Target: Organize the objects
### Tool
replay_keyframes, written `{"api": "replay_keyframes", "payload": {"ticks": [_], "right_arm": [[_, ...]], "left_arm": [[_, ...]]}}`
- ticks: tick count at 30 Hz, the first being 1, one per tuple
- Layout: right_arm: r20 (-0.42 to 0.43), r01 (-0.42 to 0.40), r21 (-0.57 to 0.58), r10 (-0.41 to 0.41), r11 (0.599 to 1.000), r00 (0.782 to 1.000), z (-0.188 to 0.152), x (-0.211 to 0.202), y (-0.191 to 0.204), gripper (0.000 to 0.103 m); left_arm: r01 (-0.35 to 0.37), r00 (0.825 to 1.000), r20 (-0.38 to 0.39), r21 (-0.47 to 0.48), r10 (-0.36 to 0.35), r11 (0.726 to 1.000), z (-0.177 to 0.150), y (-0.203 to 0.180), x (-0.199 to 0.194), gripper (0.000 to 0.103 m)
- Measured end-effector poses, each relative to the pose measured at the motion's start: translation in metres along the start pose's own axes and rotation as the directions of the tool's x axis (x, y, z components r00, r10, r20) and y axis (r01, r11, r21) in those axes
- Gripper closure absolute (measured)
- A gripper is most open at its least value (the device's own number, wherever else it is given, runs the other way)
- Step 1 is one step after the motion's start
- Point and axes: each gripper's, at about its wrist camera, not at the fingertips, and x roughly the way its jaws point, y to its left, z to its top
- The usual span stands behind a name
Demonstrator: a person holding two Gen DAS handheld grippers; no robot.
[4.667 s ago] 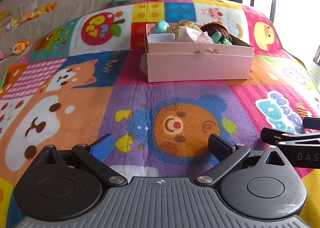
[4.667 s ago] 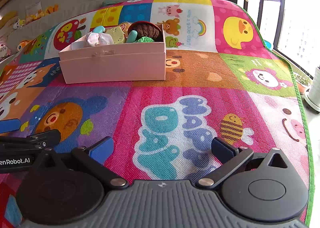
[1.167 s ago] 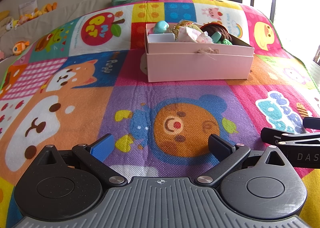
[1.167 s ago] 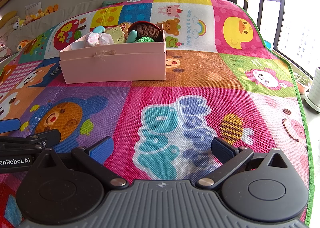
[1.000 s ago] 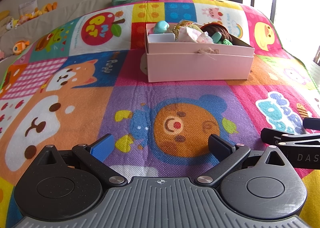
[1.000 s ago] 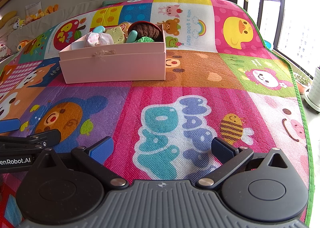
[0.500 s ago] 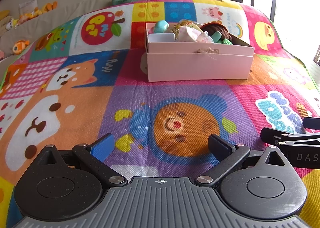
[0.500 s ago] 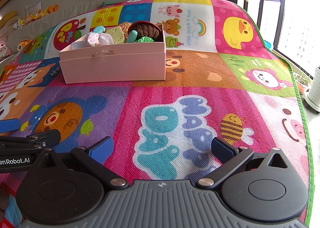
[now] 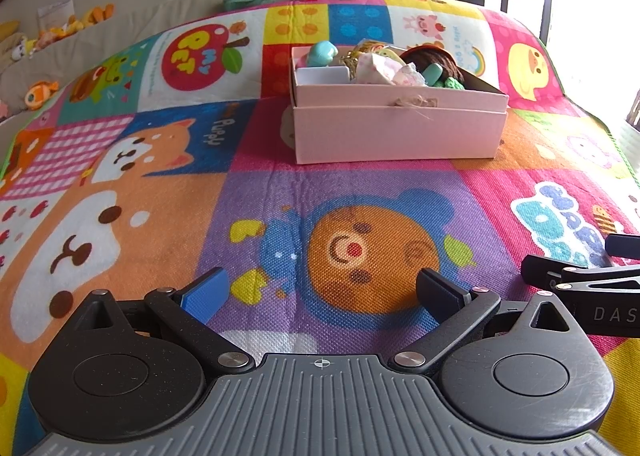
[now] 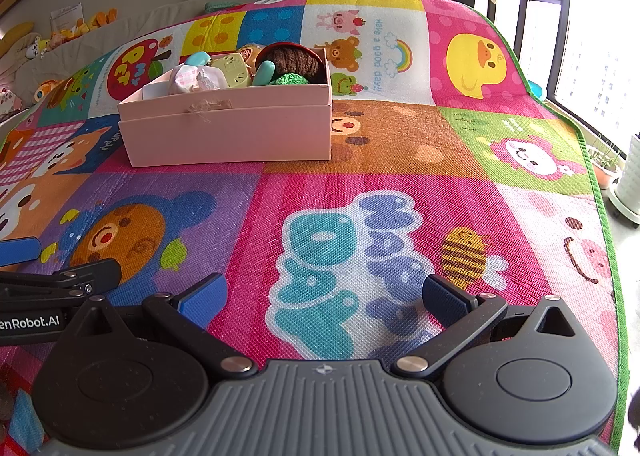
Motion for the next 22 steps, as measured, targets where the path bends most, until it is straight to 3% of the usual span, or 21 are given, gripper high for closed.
{"api": "replay_keyframes", "payload": {"ticks": [22], "right_arm": [[0.0,0.0,0.0,0.0,1.0,1.0,-0.0003,0.001,-0.0004,0.0]], "left_arm": [[0.002,1.0,0.0,0.002,-0.002,1.0,-0.0007,0.0004,0.0,0.001]]}}
